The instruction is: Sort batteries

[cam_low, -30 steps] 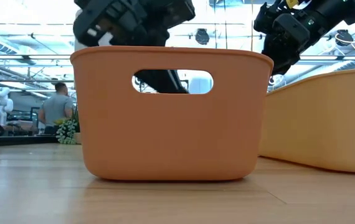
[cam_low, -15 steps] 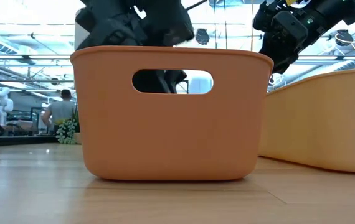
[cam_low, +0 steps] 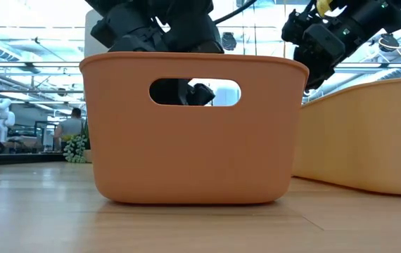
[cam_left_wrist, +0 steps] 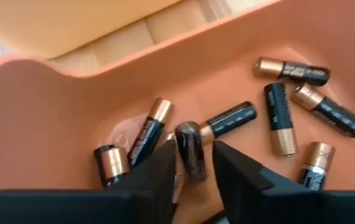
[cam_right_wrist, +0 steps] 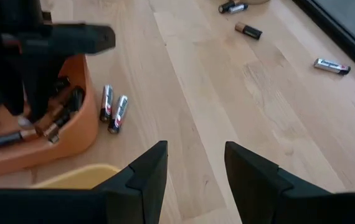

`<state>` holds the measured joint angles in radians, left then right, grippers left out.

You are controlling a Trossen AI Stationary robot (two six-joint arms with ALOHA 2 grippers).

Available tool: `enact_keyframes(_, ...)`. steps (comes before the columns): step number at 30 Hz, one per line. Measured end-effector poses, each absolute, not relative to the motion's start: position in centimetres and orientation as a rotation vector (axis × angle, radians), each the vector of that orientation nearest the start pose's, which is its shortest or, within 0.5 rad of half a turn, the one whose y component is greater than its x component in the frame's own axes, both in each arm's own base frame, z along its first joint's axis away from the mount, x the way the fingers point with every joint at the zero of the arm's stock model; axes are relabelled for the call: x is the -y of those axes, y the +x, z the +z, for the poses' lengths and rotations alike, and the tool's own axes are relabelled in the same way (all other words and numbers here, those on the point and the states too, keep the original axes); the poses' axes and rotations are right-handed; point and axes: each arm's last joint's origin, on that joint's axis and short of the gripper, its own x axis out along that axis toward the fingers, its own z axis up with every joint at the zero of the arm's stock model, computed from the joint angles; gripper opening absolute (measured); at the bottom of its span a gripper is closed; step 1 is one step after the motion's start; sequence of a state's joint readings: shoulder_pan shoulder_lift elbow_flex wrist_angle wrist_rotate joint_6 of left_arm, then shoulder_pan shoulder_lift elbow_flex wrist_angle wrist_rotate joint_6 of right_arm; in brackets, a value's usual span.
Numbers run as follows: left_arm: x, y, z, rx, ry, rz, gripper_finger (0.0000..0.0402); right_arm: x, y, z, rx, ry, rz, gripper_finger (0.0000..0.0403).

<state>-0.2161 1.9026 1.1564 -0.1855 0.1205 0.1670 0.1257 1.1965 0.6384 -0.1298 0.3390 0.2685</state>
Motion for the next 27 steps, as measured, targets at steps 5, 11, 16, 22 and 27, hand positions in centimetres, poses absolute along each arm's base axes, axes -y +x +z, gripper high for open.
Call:
enact_keyframes(5, 8.5, 37.6, 15.5, -0.91, 0.216, -0.362, 0.0153, -2.0, 23.6, 20.9, -0.643, 0.082, -0.288, 0.015)
enact_keyframes(11, 8.5, 38.0, 17.4, -0.949, 0.274, -0.37, 0.0158, -2.0, 23.6, 20.9, -0.643, 0.08, -0.287, 0.015)
enact_keyframes(16, 7.7, 37.5, 20.9, -0.979, 0.345, -0.332, 0.0159, -2.0, 23.6, 20.9, -0.644, 0.079, -0.287, 0.015)
enact_keyframes(22, 4.0, 36.1, 24.1, -1.009, 0.46, -0.057, 0.0159, -2.0, 23.6, 20.9, -0.646, 0.072, -0.284, 0.015)
enact_keyframes(27, -0.1, 35.1, 25.5, -1.045, 0.433, 0.035, 0.0159, -2.0, 23.6, 20.9, -0.646, 0.072, -0.285, 0.015)
